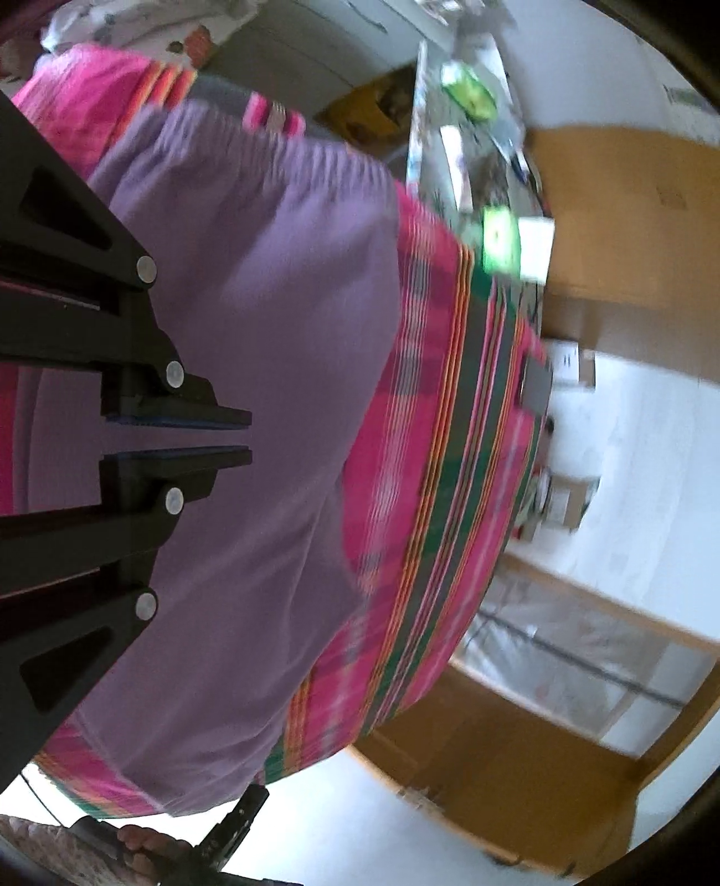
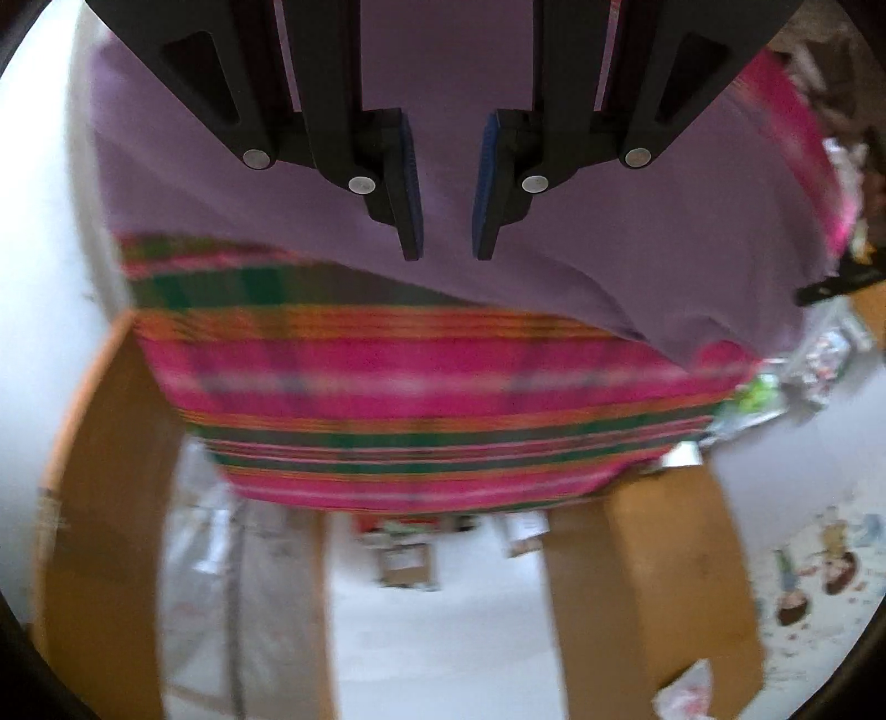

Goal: Fold clothes

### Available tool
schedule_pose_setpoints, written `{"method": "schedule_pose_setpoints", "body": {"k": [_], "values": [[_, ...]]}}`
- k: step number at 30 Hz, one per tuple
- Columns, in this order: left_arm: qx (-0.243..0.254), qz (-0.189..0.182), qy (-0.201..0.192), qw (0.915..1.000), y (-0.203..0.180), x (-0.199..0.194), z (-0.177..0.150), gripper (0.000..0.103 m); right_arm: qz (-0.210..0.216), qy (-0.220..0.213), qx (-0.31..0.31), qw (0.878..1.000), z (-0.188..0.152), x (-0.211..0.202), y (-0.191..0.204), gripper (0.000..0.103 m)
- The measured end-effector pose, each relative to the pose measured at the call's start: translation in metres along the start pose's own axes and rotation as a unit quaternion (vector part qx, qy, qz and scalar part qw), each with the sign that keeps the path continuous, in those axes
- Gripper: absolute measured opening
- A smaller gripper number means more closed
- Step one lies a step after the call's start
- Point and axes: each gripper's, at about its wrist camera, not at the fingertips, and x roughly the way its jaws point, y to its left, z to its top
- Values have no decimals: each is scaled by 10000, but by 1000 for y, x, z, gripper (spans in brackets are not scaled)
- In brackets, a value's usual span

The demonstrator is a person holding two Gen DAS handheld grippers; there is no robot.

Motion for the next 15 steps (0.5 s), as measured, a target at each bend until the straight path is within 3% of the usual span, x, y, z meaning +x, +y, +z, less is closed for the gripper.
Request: {"method": "schedule_pose_setpoints", "body": {"k": [4,15], "values": [[-373,260,-116,9989,31,-3,8,5,819,239,-123,9963,30,30,28,18],[-1005,629,-223,9927,89,-14,37,14,1947,1032,-273,9750,70,109,88,23]]}}
